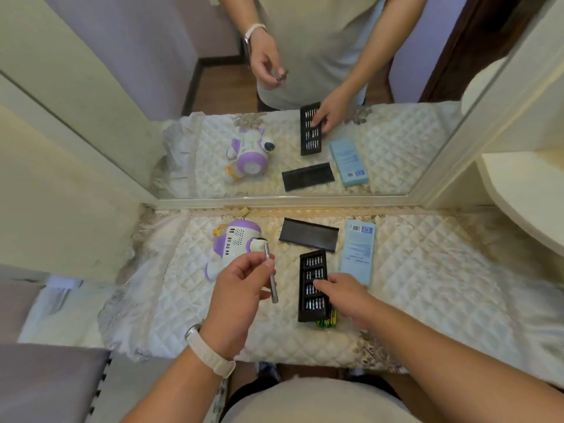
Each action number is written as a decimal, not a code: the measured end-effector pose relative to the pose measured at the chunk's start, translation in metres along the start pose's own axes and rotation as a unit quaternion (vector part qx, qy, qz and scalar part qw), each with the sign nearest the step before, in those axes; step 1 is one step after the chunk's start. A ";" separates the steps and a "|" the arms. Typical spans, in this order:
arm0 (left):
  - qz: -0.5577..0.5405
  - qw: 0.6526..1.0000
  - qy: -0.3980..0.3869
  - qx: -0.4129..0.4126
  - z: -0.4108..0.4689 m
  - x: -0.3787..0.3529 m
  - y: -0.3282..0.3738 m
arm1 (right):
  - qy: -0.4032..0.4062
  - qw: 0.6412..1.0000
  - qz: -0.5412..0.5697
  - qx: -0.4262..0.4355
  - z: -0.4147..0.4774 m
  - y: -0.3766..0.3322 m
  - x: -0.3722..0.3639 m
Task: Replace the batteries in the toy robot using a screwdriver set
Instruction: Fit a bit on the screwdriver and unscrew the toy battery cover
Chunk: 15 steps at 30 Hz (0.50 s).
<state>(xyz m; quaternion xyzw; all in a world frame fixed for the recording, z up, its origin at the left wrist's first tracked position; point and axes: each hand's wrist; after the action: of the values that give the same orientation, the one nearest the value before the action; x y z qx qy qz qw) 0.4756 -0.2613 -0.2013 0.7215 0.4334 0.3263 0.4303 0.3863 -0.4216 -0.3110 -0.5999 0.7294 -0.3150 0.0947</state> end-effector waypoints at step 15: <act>0.019 0.989 -0.147 0.017 0.060 0.091 -0.011 | 0.190 0.975 -0.105 -0.055 0.028 -0.032 -0.062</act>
<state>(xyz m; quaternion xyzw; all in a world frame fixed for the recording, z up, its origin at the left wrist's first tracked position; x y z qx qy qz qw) 0.5598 -0.1963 -0.2275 0.7767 0.3573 0.2172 0.4710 0.4429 -0.3760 -0.3299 -0.6063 0.6833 -0.3908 -0.1128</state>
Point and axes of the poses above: each hand's wrist, its own z-axis towards the middle knuckle, its own x-axis out of the back of the hand, y = z × x, and after that the axes turned 3 degrees about -x, right-handed
